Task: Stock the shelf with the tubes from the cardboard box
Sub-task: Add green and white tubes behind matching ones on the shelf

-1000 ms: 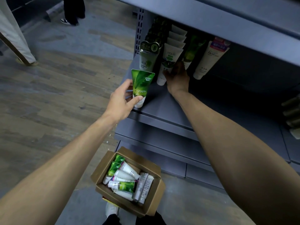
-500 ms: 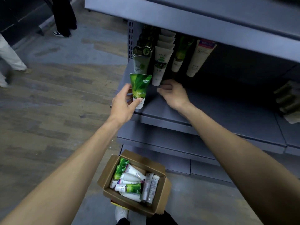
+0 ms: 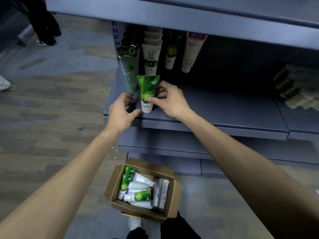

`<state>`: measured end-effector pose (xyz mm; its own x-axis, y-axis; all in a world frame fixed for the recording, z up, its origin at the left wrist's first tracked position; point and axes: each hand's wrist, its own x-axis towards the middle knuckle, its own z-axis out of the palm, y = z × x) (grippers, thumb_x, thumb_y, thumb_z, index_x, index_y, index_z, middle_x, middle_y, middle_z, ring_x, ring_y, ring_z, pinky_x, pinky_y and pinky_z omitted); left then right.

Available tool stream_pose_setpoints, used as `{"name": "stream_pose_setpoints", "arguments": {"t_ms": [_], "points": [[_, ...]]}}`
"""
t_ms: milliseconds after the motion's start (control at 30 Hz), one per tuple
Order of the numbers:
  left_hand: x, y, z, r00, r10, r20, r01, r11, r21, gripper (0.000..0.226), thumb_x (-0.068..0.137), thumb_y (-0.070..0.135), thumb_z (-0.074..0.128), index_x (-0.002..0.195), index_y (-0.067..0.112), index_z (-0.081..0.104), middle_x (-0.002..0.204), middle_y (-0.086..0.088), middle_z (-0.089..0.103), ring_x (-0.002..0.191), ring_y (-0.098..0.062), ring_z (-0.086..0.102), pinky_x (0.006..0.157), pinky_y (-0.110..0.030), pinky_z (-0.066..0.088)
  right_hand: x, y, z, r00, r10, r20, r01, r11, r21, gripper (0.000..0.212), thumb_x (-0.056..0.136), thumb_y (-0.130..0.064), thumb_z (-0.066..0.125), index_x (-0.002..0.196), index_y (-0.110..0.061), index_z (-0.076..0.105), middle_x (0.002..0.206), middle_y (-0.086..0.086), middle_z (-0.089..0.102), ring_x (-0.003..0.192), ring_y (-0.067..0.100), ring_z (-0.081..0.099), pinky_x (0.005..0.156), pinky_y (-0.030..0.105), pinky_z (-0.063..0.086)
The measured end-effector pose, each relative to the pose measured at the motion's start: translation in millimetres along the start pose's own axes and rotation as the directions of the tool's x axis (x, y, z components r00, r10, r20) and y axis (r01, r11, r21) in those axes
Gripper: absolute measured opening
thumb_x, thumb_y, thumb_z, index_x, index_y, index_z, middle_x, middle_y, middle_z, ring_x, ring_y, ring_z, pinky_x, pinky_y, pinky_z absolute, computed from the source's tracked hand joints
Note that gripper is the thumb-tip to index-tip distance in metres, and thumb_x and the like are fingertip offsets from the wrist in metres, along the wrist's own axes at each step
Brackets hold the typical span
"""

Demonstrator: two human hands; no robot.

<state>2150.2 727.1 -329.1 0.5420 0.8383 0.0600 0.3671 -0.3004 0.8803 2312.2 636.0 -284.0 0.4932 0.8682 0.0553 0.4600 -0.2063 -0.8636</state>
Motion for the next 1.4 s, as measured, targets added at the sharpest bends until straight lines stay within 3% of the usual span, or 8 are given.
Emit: {"name": "stream_pose_setpoints", "arguments": {"t_ms": [133,200,300,533,700,933,1133,1400], "points": [[5,-3,-4,1.000,-0.011,-0.009,0.011,1.000,-0.013,0.046,0.078,0.007,0.078,0.119,0.008,0.057,0.113,-0.002,0.064,0.110,-0.016,0.061,0.095,-0.035,0.053,2,3,-10,0.999,-0.002,-0.036,-0.001,0.998,-0.067,0.036,0.080,-0.023,0.080,0.111,-0.015,0.063,0.090,-0.010,0.065,0.080,0.002,0.067,0.072,0.013,0.054],[8,-1,0,1.000,-0.005,-0.010,0.005,1.000,-0.016,0.045,0.079,0.009,0.077,0.119,0.010,0.057,0.112,0.000,0.064,0.109,-0.014,0.062,0.089,-0.027,0.053,7,6,-18,0.999,-0.008,-0.048,0.003,0.995,-0.100,0.036,0.082,-0.024,0.077,0.113,-0.015,0.062,0.092,-0.011,0.062,0.080,0.000,0.063,0.065,0.003,0.047],[9,7,11,1.000,0.029,0.006,-0.029,0.999,-0.025,0.044,0.080,0.011,0.077,0.121,0.011,0.058,0.112,0.000,0.064,0.106,-0.011,0.061,0.083,-0.019,0.050,14,12,-29,0.998,-0.015,-0.055,0.007,0.989,-0.145,0.039,0.084,-0.026,0.075,0.120,-0.016,0.061,0.098,-0.010,0.060,0.083,0.003,0.061,0.064,0.003,0.045],[19,13,30,0.997,0.060,0.043,-0.059,0.998,-0.026,0.044,0.080,0.011,0.077,0.120,0.013,0.058,0.110,0.002,0.064,0.105,-0.012,0.062,0.086,-0.028,0.055,41,32,-52,0.992,-0.031,-0.124,0.002,0.973,-0.231,0.039,0.087,-0.028,0.073,0.119,-0.010,0.061,0.110,0.002,0.069,0.086,0.005,0.060,0.066,0.004,0.043],[27,9,45,0.995,0.074,0.061,-0.076,0.997,0.020,0.042,0.081,0.014,0.077,0.119,0.013,0.058,0.114,0.007,0.061,0.107,-0.010,0.061,0.083,-0.029,0.056,68,41,-63,0.984,-0.010,-0.179,-0.034,0.971,-0.239,0.040,0.089,-0.030,0.069,0.121,-0.009,0.058,0.111,0.000,0.064,0.093,0.005,0.054,0.059,-0.005,0.035],[28,2,48,0.999,0.035,-0.035,-0.037,0.998,-0.060,0.047,0.070,0.037,0.086,0.107,0.023,0.062,0.108,0.011,0.066,0.099,0.002,0.064,0.070,-0.018,0.054,107,49,-73,0.976,-0.038,-0.212,-0.020,0.965,-0.263,0.038,0.088,-0.028,0.067,0.119,-0.007,0.059,0.114,0.002,0.066,0.104,0.011,0.060,0.075,0.015,0.043],[30,1,50,0.997,0.029,-0.065,-0.033,0.997,-0.068,0.044,0.069,0.036,0.087,0.105,0.024,0.063,0.107,0.013,0.067,0.096,0.002,0.065,0.067,-0.012,0.053,129,51,-74,0.975,-0.029,-0.222,-0.035,0.959,-0.280,0.042,0.086,-0.031,0.068,0.121,-0.011,0.060,0.117,0.004,0.067,0.109,0.020,0.062,0.088,0.032,0.053],[31,-2,56,0.988,0.052,-0.149,-0.058,0.997,-0.042,0.039,0.070,0.033,0.086,0.099,0.019,0.065,0.102,0.005,0.068,0.089,-0.002,0.066,0.063,-0.012,0.052,145,49,-71,0.972,-0.001,-0.235,-0.065,0.960,-0.272,0.045,0.086,-0.032,0.067,0.126,-0.015,0.058,0.121,0.005,0.065,0.111,0.025,0.062,0.091,0.040,0.055]]}}
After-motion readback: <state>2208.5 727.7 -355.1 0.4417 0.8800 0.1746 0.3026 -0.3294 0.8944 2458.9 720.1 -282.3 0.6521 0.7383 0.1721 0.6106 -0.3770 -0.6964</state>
